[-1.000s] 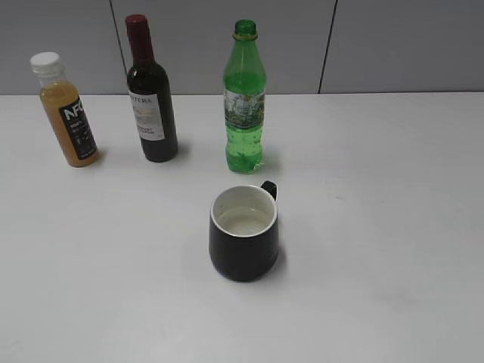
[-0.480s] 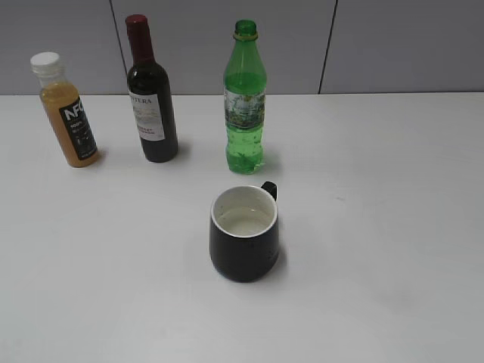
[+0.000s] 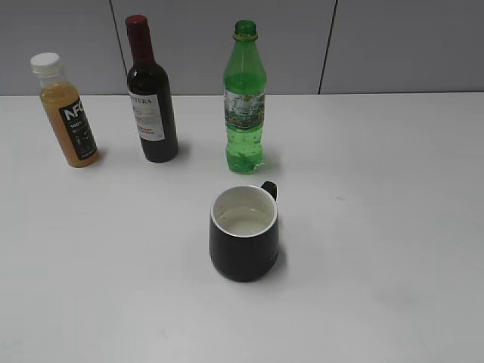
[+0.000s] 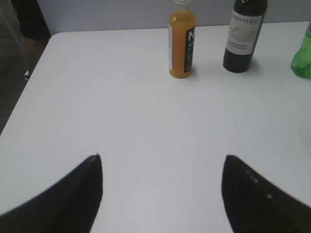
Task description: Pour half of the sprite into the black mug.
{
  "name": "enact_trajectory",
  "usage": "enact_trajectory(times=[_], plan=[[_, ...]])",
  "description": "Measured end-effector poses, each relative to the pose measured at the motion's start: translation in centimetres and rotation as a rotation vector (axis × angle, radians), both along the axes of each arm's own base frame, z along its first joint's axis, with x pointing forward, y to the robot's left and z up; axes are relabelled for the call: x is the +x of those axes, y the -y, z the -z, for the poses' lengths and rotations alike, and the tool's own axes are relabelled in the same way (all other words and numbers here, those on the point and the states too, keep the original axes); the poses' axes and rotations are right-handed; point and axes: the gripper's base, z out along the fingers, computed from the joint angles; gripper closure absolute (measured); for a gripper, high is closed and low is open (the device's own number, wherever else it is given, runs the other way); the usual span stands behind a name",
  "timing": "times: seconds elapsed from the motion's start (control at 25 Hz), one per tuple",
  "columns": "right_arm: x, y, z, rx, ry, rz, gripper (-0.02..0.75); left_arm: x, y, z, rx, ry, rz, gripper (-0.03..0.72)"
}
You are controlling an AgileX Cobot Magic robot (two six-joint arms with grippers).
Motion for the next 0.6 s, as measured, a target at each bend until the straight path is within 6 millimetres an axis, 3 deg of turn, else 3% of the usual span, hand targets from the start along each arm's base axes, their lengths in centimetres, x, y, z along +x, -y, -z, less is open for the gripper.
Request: enact_trajectory(times=[0.6], plan=[[0.0,0.0,0.0,0.0,0.0,0.0,0.146,0.02,0.03,0.0,0.0,0.0,-0.047,0.105]])
